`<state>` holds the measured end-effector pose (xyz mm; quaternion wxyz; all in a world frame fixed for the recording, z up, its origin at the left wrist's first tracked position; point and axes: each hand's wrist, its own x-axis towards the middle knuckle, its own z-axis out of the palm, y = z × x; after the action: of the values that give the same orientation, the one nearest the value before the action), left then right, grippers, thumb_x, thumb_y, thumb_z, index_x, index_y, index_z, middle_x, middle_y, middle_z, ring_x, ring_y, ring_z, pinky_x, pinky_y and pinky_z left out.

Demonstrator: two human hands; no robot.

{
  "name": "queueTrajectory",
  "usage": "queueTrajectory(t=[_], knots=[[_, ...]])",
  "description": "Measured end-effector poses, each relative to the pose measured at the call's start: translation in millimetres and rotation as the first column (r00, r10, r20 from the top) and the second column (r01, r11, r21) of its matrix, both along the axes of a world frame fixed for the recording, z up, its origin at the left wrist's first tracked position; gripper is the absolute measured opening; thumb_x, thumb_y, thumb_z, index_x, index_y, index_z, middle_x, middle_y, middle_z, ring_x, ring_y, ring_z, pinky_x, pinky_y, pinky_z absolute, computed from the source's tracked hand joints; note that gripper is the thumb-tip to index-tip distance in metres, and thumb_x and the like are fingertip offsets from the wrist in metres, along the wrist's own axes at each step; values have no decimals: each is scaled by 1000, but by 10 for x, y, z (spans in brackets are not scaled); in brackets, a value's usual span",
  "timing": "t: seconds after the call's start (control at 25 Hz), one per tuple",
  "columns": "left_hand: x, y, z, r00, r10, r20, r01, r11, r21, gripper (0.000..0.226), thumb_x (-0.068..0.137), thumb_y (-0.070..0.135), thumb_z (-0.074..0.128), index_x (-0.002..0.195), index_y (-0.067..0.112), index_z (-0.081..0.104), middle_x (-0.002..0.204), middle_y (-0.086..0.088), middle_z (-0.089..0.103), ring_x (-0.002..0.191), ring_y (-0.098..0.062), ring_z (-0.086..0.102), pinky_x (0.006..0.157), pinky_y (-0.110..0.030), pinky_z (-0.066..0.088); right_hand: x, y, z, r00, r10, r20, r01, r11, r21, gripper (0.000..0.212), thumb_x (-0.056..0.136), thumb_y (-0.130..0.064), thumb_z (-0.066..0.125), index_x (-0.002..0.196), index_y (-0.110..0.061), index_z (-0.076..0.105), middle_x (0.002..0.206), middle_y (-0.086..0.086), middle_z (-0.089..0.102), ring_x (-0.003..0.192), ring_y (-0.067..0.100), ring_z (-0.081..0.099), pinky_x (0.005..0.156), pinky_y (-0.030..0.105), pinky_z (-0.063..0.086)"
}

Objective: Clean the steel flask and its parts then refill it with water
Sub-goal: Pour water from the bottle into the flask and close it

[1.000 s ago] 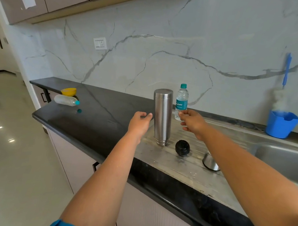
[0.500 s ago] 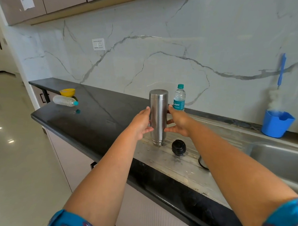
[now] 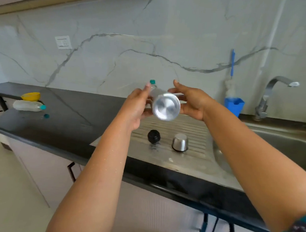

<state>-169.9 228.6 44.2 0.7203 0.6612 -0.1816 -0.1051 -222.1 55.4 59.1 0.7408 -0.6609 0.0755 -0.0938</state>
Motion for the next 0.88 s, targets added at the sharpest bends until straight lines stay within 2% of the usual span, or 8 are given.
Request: queueTrajectory(t=[0.08,0.2,0.28,0.36,0.48,0.6,0.72,0.88], knots=[[-186,-216,-109,997,-57,54,57,998,-8,28,88,33,72,96,13,53,110,-12,64,91,-21,66,66,-28,56,-271,-185,-84,1000,-21,3,21,997,-80,32,84,-31,72,104,-10,58,104,10,65,84,19,68,65,30,57],[-349,-460,-322,965,-241,100,248,966,-71,61,67,17,87,119,16,54,128,-5,59,114,-25,63,89,-37,55,-665,-508,-223,1000,-22,15,22,1000,-10,65,70,-16,80,126,-5,48,116,13,67,101,22,69,84,35,57],[-462,-636,-460,924,-351,154,357,934,-8,81,63,4,87,133,20,50,135,-1,55,119,-23,62,97,-40,53,-908,-715,-344,999,-3,32,5,997,-75,76,62,-8,81,130,-4,48,122,13,65,109,24,66,92,35,55],[-586,-807,-582,893,-388,227,378,922,86,84,68,-7,82,138,24,47,136,6,54,118,-20,63,93,-38,56,-1074,-869,-498,995,-72,68,85,975,-205,81,53,-6,86,127,-11,52,122,9,64,112,24,64,95,38,53],[-688,-968,-739,865,-373,336,327,926,188,77,76,0,80,136,33,46,130,16,52,115,-19,62,92,-44,57,-1209,-967,-746,974,-187,129,222,900,-376,84,53,-7,91,125,-20,51,121,0,61,113,17,59,91,34,54],[-712,-1029,-900,871,-365,330,306,927,216,75,78,6,80,135,40,46,131,16,52,116,-19,61,94,-48,55,-1295,-977,-910,966,-217,139,256,874,-412,89,57,-8,91,133,-20,47,124,-3,58,113,14,57,82,21,52],[-761,-1067,-1068,883,-345,317,295,935,197,73,78,8,80,126,52,48,134,12,52,114,-20,64,95,-50,54,-1320,-1001,-982,965,-235,116,260,818,-513,92,53,-16,93,133,-21,48,123,-5,59,114,14,57,89,26,51],[-760,-1073,-1172,889,-357,287,305,929,209,73,82,5,76,138,38,44,133,11,52,113,-18,65,97,-47,54,-1333,-963,-1014,963,-257,84,262,806,-531,92,54,-15,93,133,-23,48,122,-6,59,113,14,55,85,23,47]])
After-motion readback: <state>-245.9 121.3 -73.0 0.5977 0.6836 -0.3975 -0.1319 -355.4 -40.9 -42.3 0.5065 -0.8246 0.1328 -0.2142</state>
